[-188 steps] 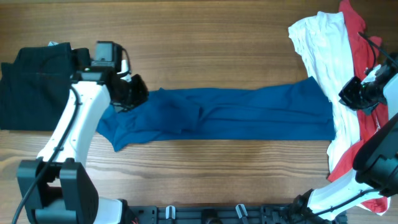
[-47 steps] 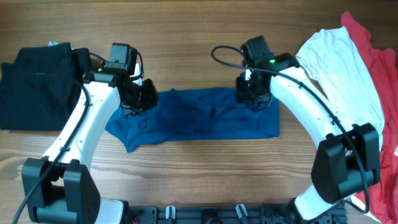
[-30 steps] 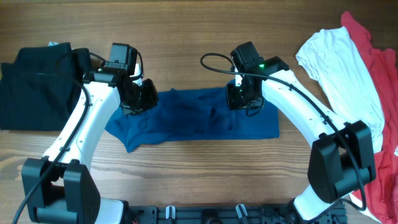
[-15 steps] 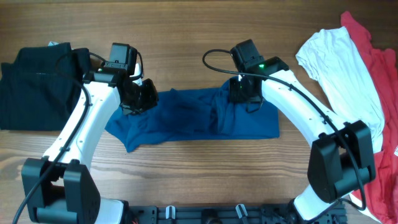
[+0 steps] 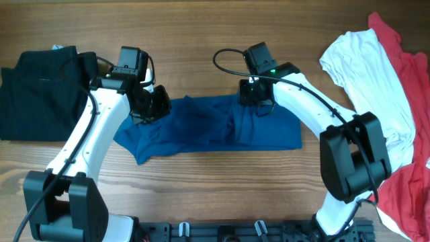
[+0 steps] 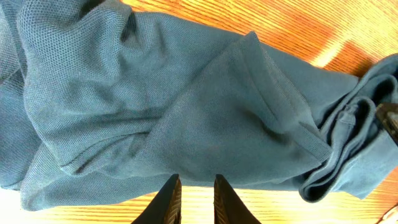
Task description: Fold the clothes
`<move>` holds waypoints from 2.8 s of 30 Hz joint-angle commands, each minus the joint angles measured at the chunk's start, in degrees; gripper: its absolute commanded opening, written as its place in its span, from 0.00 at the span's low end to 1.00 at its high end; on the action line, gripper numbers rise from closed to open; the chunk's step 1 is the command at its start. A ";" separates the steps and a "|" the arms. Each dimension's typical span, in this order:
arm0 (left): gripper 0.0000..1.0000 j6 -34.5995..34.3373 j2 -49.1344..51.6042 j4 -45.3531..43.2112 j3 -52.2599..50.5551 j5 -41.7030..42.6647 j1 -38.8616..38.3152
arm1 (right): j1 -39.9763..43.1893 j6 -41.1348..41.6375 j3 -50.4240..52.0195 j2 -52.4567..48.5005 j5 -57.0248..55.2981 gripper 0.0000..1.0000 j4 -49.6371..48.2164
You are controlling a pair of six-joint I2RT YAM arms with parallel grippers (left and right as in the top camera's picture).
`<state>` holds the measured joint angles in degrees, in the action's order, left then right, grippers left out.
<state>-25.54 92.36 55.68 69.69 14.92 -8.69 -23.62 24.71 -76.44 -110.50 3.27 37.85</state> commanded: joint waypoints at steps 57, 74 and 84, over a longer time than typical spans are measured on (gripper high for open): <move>0.24 0.74 0.46 0.28 -0.44 -0.85 -0.20 | -8.41 -20.15 4.46 -0.28 11.21 0.22 18.36; 0.50 -3.96 0.74 1.05 -0.48 -17.90 0.22 | -7.76 -9.38 1.03 20.79 -6.62 0.57 19.12; 0.60 -4.66 8.44 2.27 -1.31 -19.54 5.86 | -5.60 -7.98 1.07 23.82 -7.37 0.66 22.03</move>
<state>-29.41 97.14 57.67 69.60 -2.00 -5.02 -29.39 15.44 -74.96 -86.46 -2.24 59.55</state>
